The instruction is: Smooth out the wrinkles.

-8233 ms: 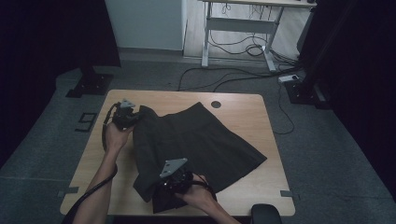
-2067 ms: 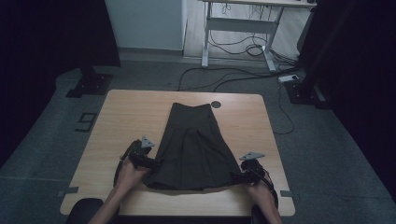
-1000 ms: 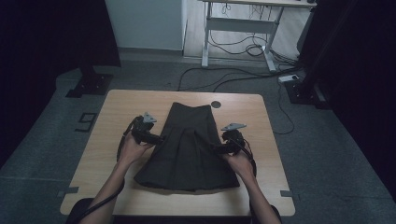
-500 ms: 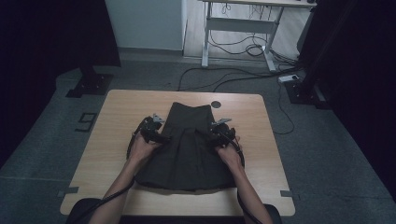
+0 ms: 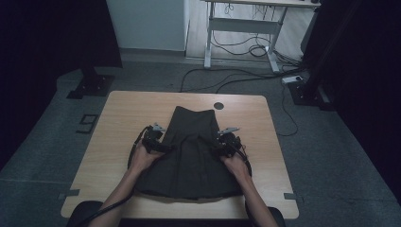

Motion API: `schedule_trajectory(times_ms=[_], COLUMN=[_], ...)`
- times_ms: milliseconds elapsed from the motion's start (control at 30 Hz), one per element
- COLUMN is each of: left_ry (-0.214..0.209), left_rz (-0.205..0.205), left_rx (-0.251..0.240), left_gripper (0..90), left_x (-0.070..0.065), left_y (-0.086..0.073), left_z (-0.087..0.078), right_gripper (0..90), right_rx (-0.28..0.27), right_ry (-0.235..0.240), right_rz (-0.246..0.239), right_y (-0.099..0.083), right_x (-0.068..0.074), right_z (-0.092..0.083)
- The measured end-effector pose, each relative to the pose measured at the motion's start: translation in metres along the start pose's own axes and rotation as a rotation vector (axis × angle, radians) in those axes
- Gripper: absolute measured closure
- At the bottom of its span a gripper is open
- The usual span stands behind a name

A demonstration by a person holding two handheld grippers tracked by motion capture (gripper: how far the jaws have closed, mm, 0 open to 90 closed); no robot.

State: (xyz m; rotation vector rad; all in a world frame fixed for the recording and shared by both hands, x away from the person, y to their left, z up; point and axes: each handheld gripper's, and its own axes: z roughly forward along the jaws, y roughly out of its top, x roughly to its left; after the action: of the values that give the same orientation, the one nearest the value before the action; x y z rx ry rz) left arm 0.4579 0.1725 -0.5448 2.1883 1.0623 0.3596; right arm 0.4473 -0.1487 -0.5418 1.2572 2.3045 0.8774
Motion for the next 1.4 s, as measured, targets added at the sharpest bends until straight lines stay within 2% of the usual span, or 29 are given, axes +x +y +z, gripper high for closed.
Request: schedule_trajectory(times_ms=[200, 233, 267, 400, 567, 667, 733, 800, 833, 867, 900, 1000, 1167, 1300, 1400], left_ry=[-0.022, -0.022, -0.025, -0.039, -0.042, -0.051, -0.068, -0.067, -0.064, -0.068, -0.068, -0.076, -0.051, -0.039, -0.03], left_rz=[0.044, 0.044, 0.046, 0.032, 0.056, 0.049, 0.051, 0.053, 0.059, 0.055, 0.055, 0.043, 0.048, 0.043, 0.034], left_rx=[-0.005, -0.005, -0.004, -0.014, -0.008, -0.007, 0.005, 0.006, -0.002, -0.031, -0.031, -0.067, -0.097, -0.097, -0.095], left_gripper=[10.0, 10.1, 10.1, 10.0, 10.1, 10.1, 10.0, 9.8, 9.8, 9.8, 10.0, 11.7, 14.1, 14.3, 14.4], left_x=[-0.021, -0.021, -0.024, -0.038, -0.057, -0.058, -0.055, -0.054, -0.053, -0.048, -0.048, -0.041, -0.028, -0.017, -0.009], left_y=[-0.021, -0.021, -0.025, -0.043, -0.058, -0.06, -0.055, -0.053, -0.049, -0.038, -0.038, -0.022, 0.005, 0.022, 0.03], left_z=[-0.019, -0.019, -0.021, -0.034, -0.048, -0.05, -0.049, -0.049, -0.051, -0.054, -0.054, -0.058, -0.057, -0.049, -0.043], right_gripper=[14.1, 14.1, 14.0, 14.0, 14.0, 14.0, 13.9, 14.0, 14.0, 13.9, 13.9, 13.8, 13.6, 13.5, 13.5], right_rx=[-0.004, -0.004, 0.002, 0.003, 0.007, 0.009, 0.021, 0.031, 0.031, 0.014, 0.014, -0.008, -0.029, -0.041, -0.048], right_ry=[0.034, 0.034, 0.046, 0.056, 0.076, 0.092, 0.097, 0.091, 0.091, 0.1, 0.1, 0.112, 0.125, 0.142, 0.13], right_rz=[-0.023, -0.023, -0.034, -0.05, -0.065, -0.059, -0.067, -0.092, -0.092, -0.099, -0.099, -0.08, -0.059, -0.037, -0.021], right_y=[-0.02, -0.02, -0.027, -0.037, -0.051, -0.056, -0.054, -0.05, -0.05, -0.044, -0.044, -0.031, -0.009, 0.009, 0.021], right_x=[0.014, 0.014, 0.02, 0.03, 0.04, 0.043, 0.042, 0.043, 0.043, 0.043, 0.043, 0.041, 0.034, 0.026, 0.021], right_z=[-0.017, -0.017, -0.025, -0.035, -0.048, -0.052, -0.053, -0.054, -0.054, -0.056, -0.056, -0.058, -0.055, -0.047, -0.042])
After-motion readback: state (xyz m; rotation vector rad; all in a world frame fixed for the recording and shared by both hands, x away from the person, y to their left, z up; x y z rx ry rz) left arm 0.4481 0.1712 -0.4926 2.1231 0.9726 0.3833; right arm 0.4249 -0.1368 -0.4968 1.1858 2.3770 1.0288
